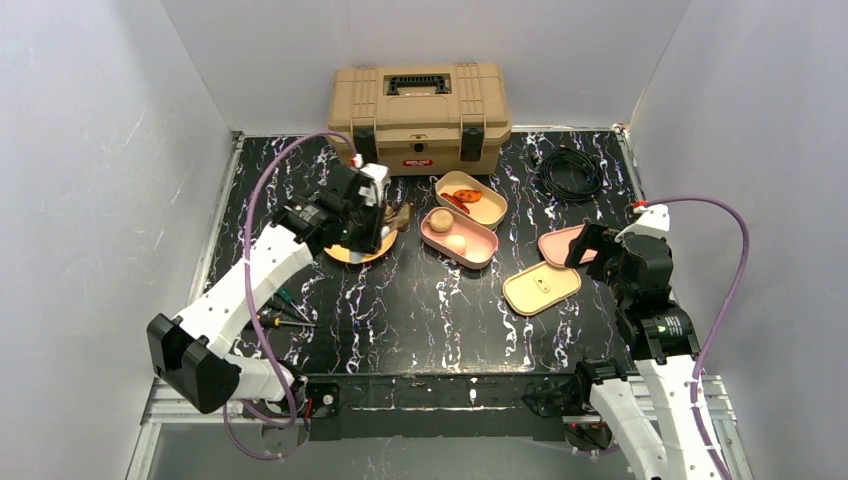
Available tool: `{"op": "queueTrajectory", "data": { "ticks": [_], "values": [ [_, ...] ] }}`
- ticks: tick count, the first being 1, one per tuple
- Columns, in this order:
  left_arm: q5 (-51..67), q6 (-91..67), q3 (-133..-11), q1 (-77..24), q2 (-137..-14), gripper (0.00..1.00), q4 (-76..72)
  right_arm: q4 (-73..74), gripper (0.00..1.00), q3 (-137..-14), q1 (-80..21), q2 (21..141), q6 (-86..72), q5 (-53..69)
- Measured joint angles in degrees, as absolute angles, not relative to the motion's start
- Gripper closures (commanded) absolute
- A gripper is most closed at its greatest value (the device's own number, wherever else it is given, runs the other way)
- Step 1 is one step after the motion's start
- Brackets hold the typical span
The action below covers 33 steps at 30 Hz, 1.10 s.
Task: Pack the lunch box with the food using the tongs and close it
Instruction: Pick up the fake food from the plate, then place the fake food in the packing box.
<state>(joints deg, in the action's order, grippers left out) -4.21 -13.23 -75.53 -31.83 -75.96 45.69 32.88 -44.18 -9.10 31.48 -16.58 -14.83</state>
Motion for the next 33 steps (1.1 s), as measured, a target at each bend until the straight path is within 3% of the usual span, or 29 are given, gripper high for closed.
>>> {"op": "queueTrajectory", "data": {
  "ticks": [12,33],
  "values": [
    [-3.95,-17.91,-80.95,-48.53,-83.18,1.00,42.28,32.80,0.00,-44.18,-9.10,30.55,-16.60,-14.44],
    [-11.68,-26.28,-102.74,-49.95,-108.60,1.00,37.67,32.29,0.00,-44.18,-9.10,29.12,-16.60,-12.93]
  ]
}}
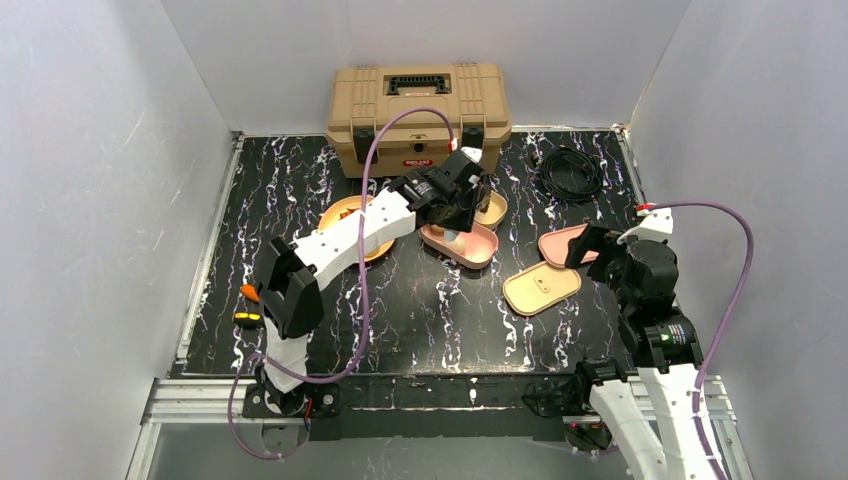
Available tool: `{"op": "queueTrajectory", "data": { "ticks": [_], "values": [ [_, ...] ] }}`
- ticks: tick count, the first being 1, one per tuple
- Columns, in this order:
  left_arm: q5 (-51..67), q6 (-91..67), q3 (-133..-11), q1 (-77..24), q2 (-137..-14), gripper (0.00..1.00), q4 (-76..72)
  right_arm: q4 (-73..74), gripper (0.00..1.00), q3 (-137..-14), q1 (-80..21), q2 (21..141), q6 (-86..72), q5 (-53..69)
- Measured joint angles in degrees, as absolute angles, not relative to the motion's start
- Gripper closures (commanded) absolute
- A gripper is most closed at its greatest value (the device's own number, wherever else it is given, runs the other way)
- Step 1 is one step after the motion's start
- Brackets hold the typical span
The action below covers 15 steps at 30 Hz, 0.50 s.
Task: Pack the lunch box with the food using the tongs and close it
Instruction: Place the fake food in the packing box.
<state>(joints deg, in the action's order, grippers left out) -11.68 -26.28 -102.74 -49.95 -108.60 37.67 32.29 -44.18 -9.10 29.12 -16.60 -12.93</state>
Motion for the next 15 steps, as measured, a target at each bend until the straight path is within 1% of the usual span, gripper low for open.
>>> {"op": "queueTrajectory", "data": {
  "ticks": [5,15],
  "values": [
    [-11.81,-27.22,-105.10,-49.76,-110.06,1.00,37.15,31.57,0.00,-44.18,-9.10,29.08,-16.60,-12.43],
    [-11.62,-30.61,-104.71,-48.66,-113.82,1.00,35.83,31.53,0.00,-44.16,-9.10,29.06,-16.60,-11.79]
  ]
}}
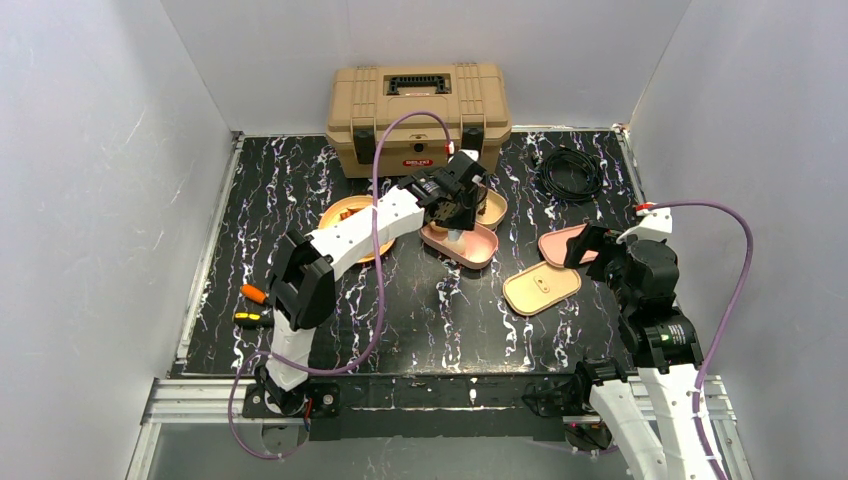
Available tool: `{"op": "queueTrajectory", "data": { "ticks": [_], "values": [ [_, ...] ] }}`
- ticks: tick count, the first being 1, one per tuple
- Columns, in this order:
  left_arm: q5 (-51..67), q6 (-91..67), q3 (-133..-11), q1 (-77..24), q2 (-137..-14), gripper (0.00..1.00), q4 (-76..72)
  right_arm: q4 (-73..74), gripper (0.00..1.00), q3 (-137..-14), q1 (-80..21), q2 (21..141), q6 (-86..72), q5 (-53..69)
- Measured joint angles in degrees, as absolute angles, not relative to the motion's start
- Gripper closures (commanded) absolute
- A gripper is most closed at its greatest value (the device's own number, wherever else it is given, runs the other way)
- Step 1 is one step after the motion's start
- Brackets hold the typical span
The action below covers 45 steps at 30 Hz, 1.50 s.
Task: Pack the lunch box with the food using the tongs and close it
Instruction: Place the fake food in the packing box.
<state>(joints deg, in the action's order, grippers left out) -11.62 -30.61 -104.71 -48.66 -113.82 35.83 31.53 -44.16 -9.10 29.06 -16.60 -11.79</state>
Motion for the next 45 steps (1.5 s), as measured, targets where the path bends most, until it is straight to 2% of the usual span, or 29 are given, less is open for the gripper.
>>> {"op": "queueTrajectory", "data": {
  "ticks": [2,14,20,25,28,36,45],
  "values": [
    [-11.51,-31.00,-104.71,-48.45,-113.91,1.00,35.68,31.51,0.00,-44.16,-9.10,29.06,-16.60,-11.77],
    [-9.58,-31.53,-104.71,-47.81,-115.90,0.65,34.72,31.53,0.00,-44.16,-9.10,29.06,-16.60,-11.55],
    [-8.93,-31.48,-104.71,-47.79,-116.64,0.55,34.65,31.51,0.00,-44.16,-9.10,29.06,-16.60,-11.46],
    [-8.78,-31.48,-104.71,-47.79,-116.64,0.53,34.28,31.53,0.00,-44.16,-9.10,29.06,-16.60,-11.40],
    [-8.75,-31.46,-104.71,-47.79,-116.64,0.58,34.28,31.53,0.00,-44.16,-9.10,29.06,-16.60,-11.40],
    [-9.32,-30.35,-103.13,-47.79,-115.31,0.60,33.08,31.53,0.00,-44.14,-9.10,29.06,-16.60,-11.40],
    [-11.79,-27.88,-95.29,-47.79,-102.06,0.66,29.78,31.53,0.00,-44.14,-9.10,29.06,-16.60,-11.40]
  ]
}}
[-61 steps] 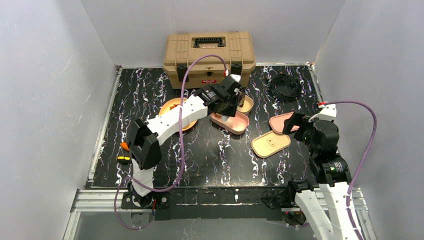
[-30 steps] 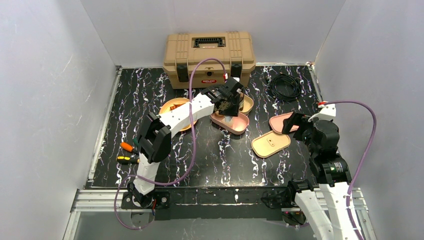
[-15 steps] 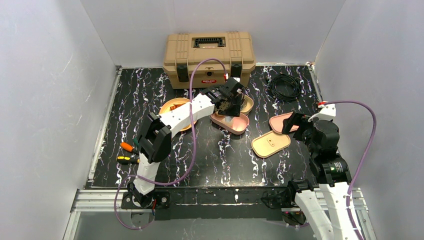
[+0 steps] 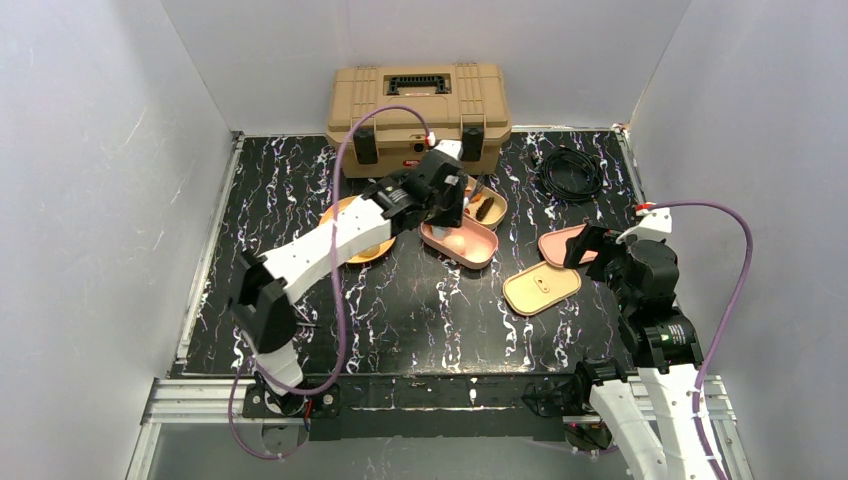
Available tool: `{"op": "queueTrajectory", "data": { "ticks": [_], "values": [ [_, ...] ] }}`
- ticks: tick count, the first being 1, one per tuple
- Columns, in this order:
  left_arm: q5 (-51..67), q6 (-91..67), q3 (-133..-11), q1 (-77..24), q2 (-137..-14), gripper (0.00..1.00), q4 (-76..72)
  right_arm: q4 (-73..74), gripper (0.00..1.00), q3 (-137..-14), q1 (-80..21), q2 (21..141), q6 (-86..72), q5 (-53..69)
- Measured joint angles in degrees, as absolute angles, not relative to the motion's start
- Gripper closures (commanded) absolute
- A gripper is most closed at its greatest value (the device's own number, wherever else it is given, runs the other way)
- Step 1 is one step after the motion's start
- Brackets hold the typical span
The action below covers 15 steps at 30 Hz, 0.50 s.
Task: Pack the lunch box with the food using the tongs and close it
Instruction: Place the fake food in the packing box.
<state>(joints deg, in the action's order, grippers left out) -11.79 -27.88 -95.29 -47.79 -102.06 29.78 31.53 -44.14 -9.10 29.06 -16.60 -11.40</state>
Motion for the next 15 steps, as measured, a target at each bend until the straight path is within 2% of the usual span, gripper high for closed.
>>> {"op": "queueTrajectory", "data": {
  "ticks": [10,15],
  "values": [
    [-17.65,-27.05,-74.15,-47.29,-77.19,0.68,31.64,31.51,0.00,-44.14,-9.10,29.06,-16.60,-11.38],
    [-18.15,-27.07,-65.30,-43.09,-67.13,0.68,36.38,31.51,0.00,-44.14,-9.10,29.06,-16.60,-11.40]
  ]
}}
